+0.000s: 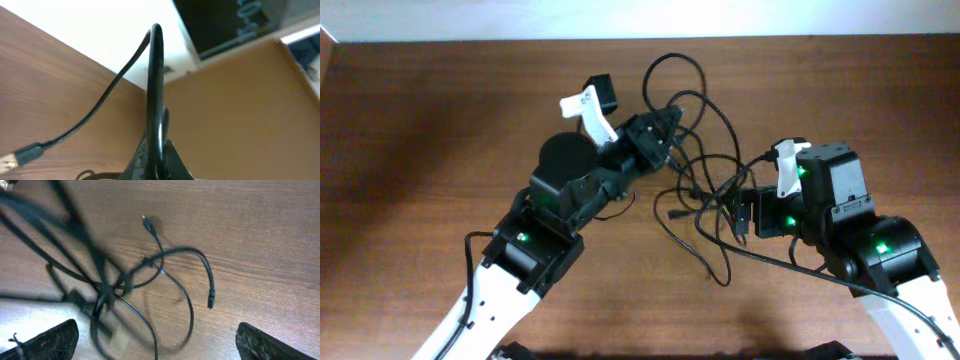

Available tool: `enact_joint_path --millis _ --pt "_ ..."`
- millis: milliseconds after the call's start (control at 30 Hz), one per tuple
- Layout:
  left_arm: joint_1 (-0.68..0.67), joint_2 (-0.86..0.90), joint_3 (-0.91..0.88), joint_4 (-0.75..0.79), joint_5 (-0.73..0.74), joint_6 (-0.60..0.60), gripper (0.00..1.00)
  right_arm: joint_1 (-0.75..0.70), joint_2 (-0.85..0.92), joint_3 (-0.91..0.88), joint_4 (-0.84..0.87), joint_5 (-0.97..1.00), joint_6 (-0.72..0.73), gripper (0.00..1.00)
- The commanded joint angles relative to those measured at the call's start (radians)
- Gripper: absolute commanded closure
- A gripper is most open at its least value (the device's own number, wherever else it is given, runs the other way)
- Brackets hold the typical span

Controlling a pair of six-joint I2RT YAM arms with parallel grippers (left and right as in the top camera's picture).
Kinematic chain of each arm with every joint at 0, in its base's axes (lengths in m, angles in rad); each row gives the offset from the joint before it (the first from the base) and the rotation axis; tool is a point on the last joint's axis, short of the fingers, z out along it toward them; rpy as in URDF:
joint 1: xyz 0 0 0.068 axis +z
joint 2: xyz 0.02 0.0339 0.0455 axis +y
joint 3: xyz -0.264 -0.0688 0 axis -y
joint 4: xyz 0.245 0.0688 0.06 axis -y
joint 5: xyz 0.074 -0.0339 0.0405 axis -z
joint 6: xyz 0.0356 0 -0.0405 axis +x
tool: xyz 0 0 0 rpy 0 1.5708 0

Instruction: Untangle cables

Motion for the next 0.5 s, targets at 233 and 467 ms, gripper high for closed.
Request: enact_joint_path --millis 233,467 --pt "0.002 -0.005 0.011 0.156 0.077 0.014 1.0 0.005 0.016 0.005 -0.059 0.254 0.002 0.01" --pt "-0.002 -0.005 0.011 0.151 0.12 0.015 1.0 0.004 0.095 0.005 0.07 0.132 0.004 0.01"
